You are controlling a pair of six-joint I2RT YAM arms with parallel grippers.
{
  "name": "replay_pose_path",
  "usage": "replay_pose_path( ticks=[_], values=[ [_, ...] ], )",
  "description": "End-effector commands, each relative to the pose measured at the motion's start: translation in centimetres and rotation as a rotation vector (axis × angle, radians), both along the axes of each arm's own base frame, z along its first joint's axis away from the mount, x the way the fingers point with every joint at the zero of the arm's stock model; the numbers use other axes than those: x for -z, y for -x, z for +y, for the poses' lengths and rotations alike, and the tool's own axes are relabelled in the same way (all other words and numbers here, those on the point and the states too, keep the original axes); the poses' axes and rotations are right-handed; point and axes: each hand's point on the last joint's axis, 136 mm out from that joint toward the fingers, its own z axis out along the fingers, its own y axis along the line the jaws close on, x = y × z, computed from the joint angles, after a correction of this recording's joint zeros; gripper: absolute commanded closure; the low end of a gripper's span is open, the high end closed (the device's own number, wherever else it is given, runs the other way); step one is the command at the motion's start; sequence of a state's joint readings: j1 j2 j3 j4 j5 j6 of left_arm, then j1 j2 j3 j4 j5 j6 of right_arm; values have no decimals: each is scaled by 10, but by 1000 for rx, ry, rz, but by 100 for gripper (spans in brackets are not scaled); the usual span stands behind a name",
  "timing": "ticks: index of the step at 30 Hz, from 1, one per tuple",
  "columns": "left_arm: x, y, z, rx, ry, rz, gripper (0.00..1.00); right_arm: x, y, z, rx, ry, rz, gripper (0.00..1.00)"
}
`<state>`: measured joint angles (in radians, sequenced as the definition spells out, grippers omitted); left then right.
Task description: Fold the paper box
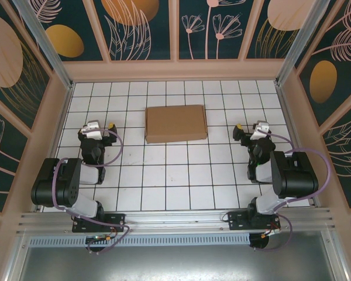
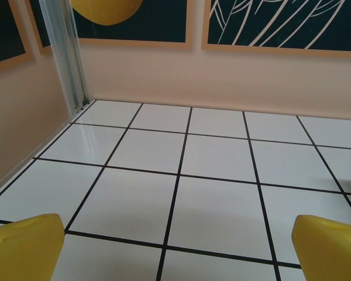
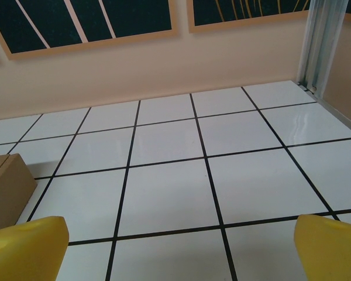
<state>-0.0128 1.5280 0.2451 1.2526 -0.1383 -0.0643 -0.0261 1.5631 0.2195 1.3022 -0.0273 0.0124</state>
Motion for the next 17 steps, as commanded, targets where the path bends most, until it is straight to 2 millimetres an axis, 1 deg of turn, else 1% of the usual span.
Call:
replay_pose_path(
  ticks=[1, 13, 17],
  values=[
    [-4, 2, 1, -1, 13, -20, 1, -5, 1, -2, 12, 10, -24, 1],
    [-3, -1, 0, 1, 14, -11, 1, -6, 1, -2, 13, 11, -25, 1],
    [-5, 1, 1, 0, 12, -20, 1, -6, 1, -2, 14, 11, -25, 1]
  ],
)
